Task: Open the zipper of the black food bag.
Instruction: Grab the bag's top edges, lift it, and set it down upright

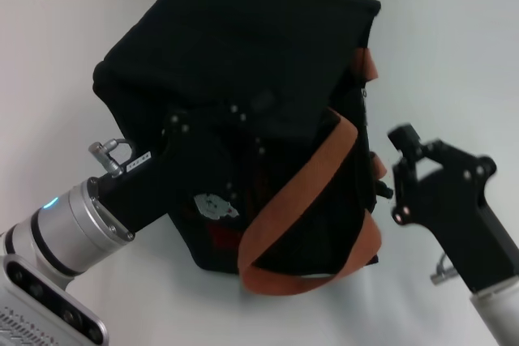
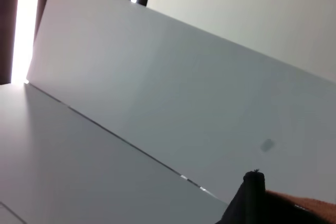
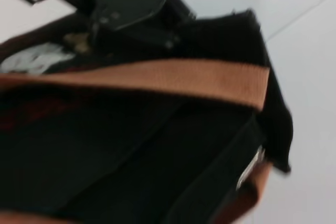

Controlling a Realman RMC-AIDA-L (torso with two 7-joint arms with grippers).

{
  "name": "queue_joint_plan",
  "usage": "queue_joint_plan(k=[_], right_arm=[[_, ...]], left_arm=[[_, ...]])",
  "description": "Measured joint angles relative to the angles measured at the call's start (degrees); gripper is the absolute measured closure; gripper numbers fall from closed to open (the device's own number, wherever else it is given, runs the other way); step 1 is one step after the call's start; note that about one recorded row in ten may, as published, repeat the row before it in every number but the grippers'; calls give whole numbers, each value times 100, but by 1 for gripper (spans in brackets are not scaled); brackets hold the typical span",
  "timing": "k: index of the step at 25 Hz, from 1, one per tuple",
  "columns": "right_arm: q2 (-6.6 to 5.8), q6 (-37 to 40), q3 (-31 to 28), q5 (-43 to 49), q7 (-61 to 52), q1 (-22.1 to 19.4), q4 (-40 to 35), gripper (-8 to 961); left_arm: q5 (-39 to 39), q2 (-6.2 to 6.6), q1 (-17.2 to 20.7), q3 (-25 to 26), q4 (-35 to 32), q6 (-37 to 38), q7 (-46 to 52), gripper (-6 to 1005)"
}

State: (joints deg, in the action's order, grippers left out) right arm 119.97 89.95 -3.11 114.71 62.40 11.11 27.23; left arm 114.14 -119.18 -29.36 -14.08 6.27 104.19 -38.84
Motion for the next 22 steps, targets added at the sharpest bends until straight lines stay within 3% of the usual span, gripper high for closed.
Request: queue_joint_plan(k=[3, 9, 18, 21, 22], right_arm=[[0, -82, 4, 2, -5, -445, -82, 895], [0, 316, 35, 48, -252, -607, -114, 866], [0, 617, 225, 50, -635, 85, 106, 822], [0, 596, 226, 47, -645, 171, 120, 615], [1, 586, 227, 52, -659, 206, 124, 599]], left_arm=[[-2, 0, -12, 86, 36, -16, 2, 904], [13, 0, -37, 90, 45, -47, 1, 904], [27, 0, -7, 90, 69, -69, -1, 904], [28, -1, -5, 90, 68, -69, 0, 904], [29, 0, -5, 90, 68, -68, 0, 904]])
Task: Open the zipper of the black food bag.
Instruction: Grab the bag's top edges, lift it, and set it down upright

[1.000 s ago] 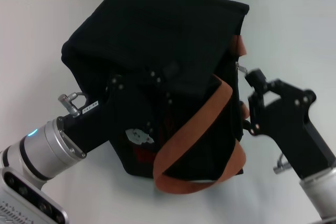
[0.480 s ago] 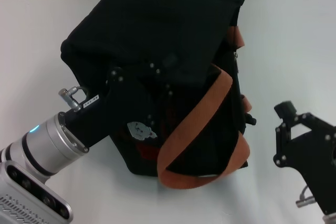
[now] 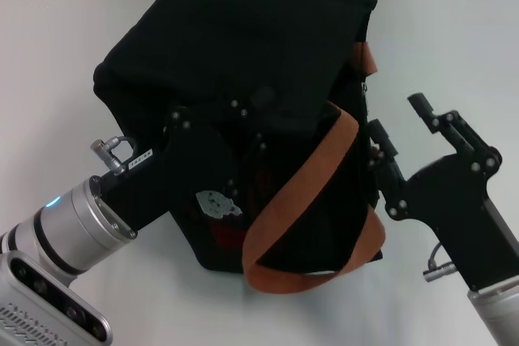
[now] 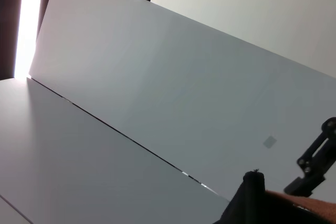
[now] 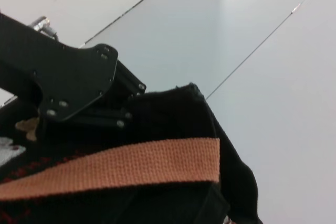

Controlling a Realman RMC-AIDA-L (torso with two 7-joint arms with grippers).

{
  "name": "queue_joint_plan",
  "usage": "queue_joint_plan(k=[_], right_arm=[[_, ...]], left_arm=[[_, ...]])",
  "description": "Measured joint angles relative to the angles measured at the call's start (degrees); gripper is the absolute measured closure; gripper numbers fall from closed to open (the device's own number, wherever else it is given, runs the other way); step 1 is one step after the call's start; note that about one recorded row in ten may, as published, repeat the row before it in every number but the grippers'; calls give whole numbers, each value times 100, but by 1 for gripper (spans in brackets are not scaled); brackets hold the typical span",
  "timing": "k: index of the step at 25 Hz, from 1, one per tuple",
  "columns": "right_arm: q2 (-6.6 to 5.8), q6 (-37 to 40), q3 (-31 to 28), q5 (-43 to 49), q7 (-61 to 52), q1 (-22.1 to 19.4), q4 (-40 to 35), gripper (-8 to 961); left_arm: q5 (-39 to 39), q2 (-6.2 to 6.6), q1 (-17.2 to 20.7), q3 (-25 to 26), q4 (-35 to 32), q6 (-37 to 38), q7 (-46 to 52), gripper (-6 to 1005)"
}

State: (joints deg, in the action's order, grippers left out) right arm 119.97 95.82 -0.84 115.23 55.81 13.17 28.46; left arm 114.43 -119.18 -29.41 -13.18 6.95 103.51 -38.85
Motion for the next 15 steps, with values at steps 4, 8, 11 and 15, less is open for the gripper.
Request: queue_joint_plan(k=[4, 8, 11, 15], right_arm=[[0, -235, -20, -1, -65, 139, 9, 534], [0, -428, -46, -20, -134, 210, 48, 469], [0, -654, -79, -31, -213, 293, 69, 438], [0, -698, -193, -39, -214, 303, 110, 442]], left_arm=[[3, 0, -15, 0, -2, 9, 0, 904], [8, 0, -20, 0, -4, 9, 0, 904], [10, 0, -21, -2, -4, 9, 0, 904], [5, 0, -22, -7, -2, 12, -3, 904]])
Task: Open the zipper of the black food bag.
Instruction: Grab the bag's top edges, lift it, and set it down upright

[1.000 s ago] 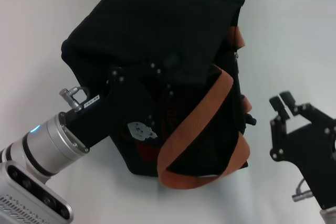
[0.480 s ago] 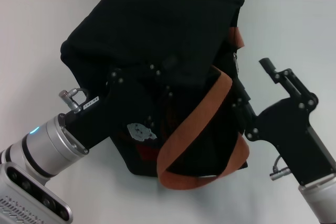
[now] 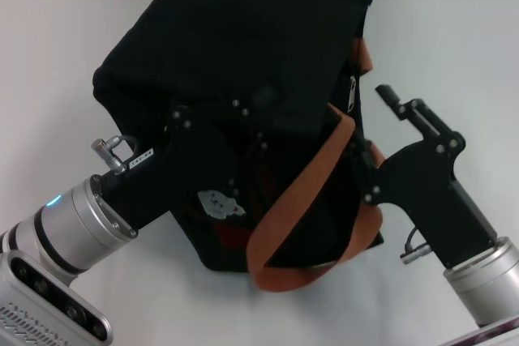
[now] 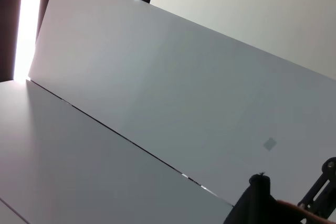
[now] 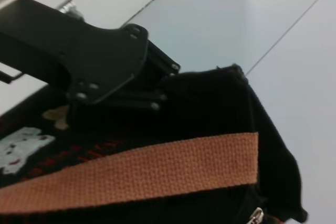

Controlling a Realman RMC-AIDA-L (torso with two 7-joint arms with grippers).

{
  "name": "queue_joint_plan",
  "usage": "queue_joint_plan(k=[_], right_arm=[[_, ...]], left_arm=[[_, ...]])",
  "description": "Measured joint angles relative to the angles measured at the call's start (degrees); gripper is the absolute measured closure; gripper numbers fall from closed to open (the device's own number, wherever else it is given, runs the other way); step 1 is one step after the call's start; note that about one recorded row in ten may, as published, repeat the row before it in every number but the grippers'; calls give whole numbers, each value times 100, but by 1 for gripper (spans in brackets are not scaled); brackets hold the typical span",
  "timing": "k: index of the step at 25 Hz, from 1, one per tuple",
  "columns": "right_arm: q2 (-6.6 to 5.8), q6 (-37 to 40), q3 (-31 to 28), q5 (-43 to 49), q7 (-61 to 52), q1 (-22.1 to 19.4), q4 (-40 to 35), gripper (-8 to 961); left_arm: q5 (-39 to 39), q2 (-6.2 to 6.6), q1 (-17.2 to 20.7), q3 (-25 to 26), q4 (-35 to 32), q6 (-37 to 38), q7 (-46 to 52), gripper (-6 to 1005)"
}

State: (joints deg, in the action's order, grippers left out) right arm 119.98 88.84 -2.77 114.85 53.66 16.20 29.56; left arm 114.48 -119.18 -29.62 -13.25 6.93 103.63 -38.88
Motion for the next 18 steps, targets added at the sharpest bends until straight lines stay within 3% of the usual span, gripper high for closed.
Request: queue_joint_plan(k=[6, 18], right_arm=[[-1, 7, -256, -10, 3, 25, 40, 444], [-1, 89, -227, 34, 75, 138, -2, 449]], left_arm=[[-5, 0, 5, -15, 2, 19, -80, 904], [0, 0, 1, -29, 1, 23, -80, 904]])
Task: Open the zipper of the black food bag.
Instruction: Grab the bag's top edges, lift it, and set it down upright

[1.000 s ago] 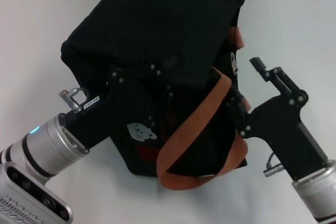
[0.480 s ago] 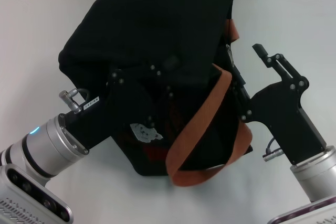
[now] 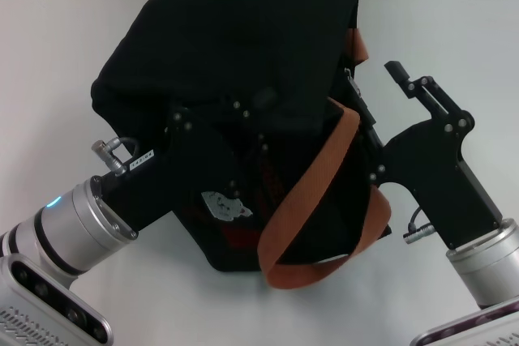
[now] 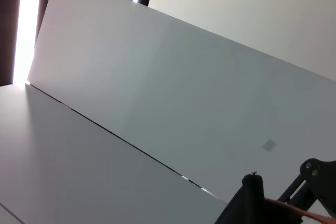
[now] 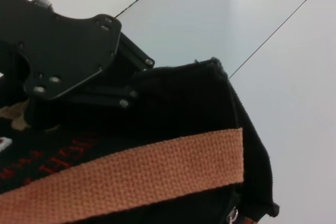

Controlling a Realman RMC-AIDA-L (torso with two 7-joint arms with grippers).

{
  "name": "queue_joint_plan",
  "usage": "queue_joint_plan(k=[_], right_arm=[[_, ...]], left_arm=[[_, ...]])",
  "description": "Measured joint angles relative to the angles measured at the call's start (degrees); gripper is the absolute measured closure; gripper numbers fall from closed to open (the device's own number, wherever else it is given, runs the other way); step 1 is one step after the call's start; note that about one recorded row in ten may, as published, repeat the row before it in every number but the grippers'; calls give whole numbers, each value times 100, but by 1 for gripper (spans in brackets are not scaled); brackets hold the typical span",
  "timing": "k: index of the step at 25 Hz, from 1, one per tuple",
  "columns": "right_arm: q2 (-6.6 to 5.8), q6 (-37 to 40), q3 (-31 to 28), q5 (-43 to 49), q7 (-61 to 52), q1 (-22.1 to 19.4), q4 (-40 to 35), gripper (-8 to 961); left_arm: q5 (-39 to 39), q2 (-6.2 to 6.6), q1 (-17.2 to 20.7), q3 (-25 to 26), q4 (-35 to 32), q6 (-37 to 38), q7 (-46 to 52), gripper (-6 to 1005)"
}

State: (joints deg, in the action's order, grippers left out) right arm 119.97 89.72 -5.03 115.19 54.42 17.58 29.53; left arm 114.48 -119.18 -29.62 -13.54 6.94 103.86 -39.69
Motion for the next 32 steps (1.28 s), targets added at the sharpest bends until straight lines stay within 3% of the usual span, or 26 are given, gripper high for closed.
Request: queue_joint_plan(k=[17, 23, 28, 32], right_arm=[[1, -263, -85, -33, 225, 213, -22, 541], [1, -348, -111, -41, 231, 222, 5, 674], [0, -397, -101, -20, 239, 281, 15, 858], [0, -370, -86, -6, 238, 292, 27, 893]], left_arm=[[10, 0, 25, 0, 41, -2, 4, 905], [18, 0, 27, -3, 44, -2, 5, 905], [17, 0, 24, -8, 44, -3, 5, 905], [17, 0, 27, -9, 44, 0, 5, 905]])
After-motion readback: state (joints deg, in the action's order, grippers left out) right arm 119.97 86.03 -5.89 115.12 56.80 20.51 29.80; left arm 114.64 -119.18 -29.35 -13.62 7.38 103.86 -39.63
